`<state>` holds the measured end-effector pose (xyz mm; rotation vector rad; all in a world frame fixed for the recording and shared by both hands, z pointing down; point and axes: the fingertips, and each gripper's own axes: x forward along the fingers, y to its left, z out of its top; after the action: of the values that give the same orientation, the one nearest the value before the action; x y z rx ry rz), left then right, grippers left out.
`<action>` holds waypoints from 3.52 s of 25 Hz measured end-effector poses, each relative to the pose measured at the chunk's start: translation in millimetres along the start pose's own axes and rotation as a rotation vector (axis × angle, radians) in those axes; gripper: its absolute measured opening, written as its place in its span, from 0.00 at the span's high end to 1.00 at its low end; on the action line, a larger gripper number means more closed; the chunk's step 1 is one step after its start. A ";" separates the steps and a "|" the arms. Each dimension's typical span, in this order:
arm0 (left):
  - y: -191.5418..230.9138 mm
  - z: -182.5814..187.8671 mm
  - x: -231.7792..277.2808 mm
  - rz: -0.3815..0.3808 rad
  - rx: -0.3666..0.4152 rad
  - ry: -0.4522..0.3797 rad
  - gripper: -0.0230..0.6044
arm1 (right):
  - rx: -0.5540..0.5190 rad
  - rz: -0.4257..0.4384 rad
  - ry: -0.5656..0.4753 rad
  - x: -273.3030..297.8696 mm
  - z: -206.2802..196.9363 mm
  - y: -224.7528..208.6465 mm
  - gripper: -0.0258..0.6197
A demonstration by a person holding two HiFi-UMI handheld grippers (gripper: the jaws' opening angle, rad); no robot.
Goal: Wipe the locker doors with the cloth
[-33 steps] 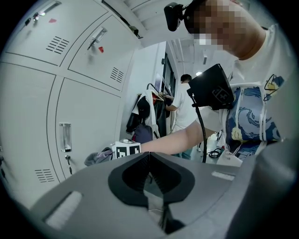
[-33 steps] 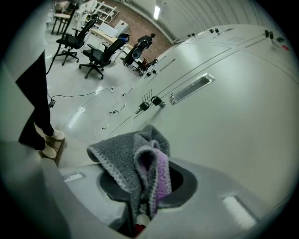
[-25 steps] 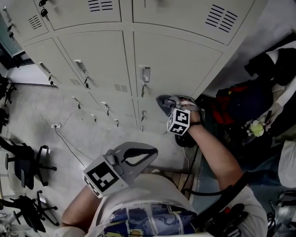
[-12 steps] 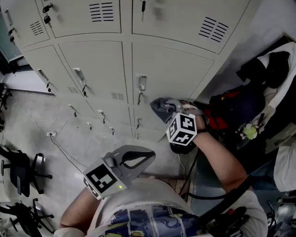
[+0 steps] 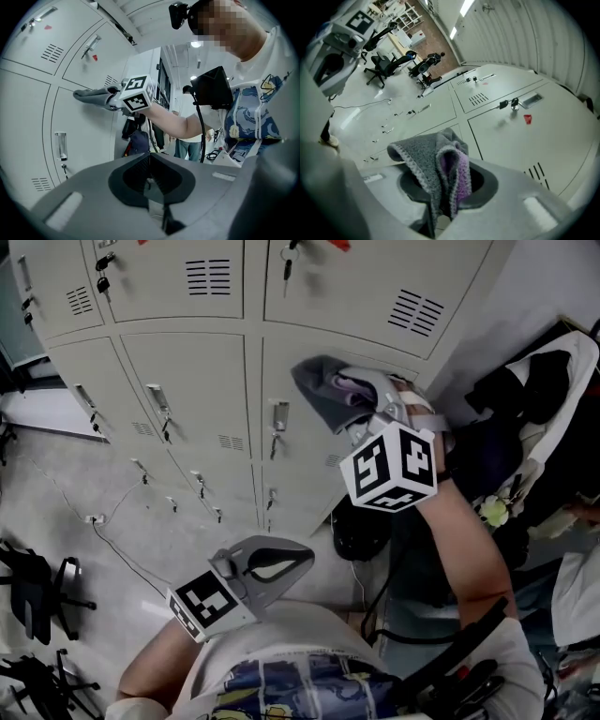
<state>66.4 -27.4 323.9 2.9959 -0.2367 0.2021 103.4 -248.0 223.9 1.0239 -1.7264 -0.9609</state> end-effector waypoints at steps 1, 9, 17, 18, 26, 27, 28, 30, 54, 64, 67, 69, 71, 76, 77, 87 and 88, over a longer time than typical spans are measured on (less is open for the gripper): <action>-0.6 0.3 0.1 0.000 -0.002 -0.003 0.95 | -0.004 -0.016 0.005 3.2 0.2 -7.1 0.82; -1.5 1.9 -1.8 0.012 -0.005 0.000 0.95 | -0.002 0.021 0.070 35.7 -23.8 8.1 0.82; 5.5 1.6 -3.9 0.028 -0.018 0.009 0.95 | -0.003 0.100 0.096 51.7 -37.3 52.9 0.82; 6.2 1.1 -3.3 0.029 -0.020 0.008 0.95 | -0.005 0.111 0.100 54.0 -39.6 59.7 0.82; 10.6 -6.4 -2.8 0.043 -0.040 0.021 0.95 | -0.016 0.192 0.118 74.4 -53.2 113.0 0.82; 11.1 -7.2 -3.4 0.045 -0.042 0.025 0.95 | -0.015 0.202 0.119 76.9 -54.9 120.0 0.82; 11.7 -7.8 -4.1 0.049 -0.044 0.027 0.95 | -0.013 0.210 0.120 79.4 -56.5 126.6 0.82; 13.9 -8.4 -5.5 0.058 -0.049 0.026 0.95 | -0.009 0.225 0.122 84.4 -59.4 138.8 0.82; 21.9 -24.2 -28.7 0.115 -0.092 0.068 0.95 | 0.050 0.472 0.236 139.9 -118.2 307.2 0.83; 18.5 -27.2 -33.3 0.099 -0.077 0.060 0.96 | 0.097 0.526 0.270 135.8 -118.0 318.6 0.82; 17.9 -24.5 -36.8 0.093 -0.070 0.043 0.96 | 0.118 0.520 0.229 112.3 -97.7 286.3 0.83; 16.2 -21.9 -36.6 0.080 -0.060 0.030 0.96 | 0.131 0.508 0.200 94.7 -83.5 259.4 0.82; 13.4 -19.4 -34.9 0.064 -0.053 0.011 0.96 | 0.138 0.486 0.168 76.1 -67.3 229.4 0.82; 10.6 -11.1 -31.3 0.025 -0.029 -0.023 0.96 | 0.109 0.340 0.086 37.9 -20.6 133.7 0.82; 10.7 -10.7 -30.7 0.021 -0.026 -0.031 0.96 | 0.102 0.300 0.070 34.2 -11.1 113.8 0.82; 4.3 -5.1 -31.4 -0.007 -0.010 -0.044 0.96 | 0.043 0.059 0.006 40.7 40.7 -5.5 0.82; 4.7 -6.0 -31.9 -0.002 -0.013 -0.048 0.96 | 0.041 0.058 0.009 44.8 40.6 -7.8 0.82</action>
<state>33.6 -26.4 325.8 2.9909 -0.2388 0.1273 55.2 -284.8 217.6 0.9979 -1.7653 -0.8865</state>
